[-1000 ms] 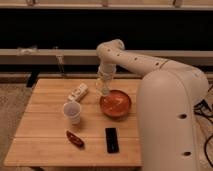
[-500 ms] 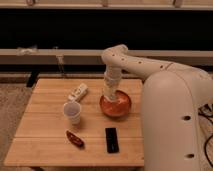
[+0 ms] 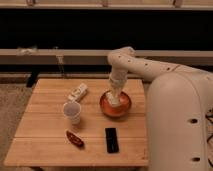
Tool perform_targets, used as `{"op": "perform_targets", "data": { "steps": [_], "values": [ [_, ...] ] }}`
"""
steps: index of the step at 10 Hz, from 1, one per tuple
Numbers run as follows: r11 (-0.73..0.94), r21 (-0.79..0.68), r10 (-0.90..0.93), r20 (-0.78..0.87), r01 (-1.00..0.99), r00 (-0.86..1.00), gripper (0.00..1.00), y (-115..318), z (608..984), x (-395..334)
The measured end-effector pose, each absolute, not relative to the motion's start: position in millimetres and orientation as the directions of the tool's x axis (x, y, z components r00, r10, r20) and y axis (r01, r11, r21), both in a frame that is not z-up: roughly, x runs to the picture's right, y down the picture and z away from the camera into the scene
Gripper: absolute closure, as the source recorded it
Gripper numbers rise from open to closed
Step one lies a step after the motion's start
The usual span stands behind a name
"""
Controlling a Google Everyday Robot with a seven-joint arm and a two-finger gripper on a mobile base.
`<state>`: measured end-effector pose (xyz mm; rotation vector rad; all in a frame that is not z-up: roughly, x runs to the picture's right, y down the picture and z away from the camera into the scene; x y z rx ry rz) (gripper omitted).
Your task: Place the white sponge in the ceramic bowl
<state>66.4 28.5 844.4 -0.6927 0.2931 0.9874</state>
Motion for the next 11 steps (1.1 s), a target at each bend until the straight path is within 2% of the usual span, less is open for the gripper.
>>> {"op": "perform_targets", "data": {
  "steps": [11],
  "values": [
    [0.456, -0.382, 0.695, -0.411, -0.803, 0.590, 0.20, 6, 829, 54]
  ]
}}
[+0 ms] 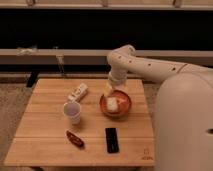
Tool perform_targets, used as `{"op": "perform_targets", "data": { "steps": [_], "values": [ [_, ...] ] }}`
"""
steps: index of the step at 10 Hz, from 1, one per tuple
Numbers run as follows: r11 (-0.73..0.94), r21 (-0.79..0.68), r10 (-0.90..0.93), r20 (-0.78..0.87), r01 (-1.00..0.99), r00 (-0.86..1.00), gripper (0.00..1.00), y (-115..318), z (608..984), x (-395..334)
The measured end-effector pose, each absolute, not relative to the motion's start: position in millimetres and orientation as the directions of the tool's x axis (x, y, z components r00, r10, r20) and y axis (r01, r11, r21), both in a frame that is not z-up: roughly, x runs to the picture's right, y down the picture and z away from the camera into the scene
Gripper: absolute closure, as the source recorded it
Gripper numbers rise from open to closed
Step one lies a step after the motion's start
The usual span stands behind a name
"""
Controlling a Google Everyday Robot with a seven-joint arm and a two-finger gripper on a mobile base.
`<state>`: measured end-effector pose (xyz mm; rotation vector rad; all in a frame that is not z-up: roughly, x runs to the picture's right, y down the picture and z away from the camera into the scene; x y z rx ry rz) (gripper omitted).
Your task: Place the white sponge in the ceramic bowl
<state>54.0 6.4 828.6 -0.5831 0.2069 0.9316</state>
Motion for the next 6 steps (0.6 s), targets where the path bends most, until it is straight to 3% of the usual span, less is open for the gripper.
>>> {"op": "perform_targets", "data": {
  "steps": [6],
  "values": [
    [0.462, -0.384, 0.694, -0.405, -0.799, 0.596, 0.20, 5.2, 829.0, 48.9]
  ]
}}
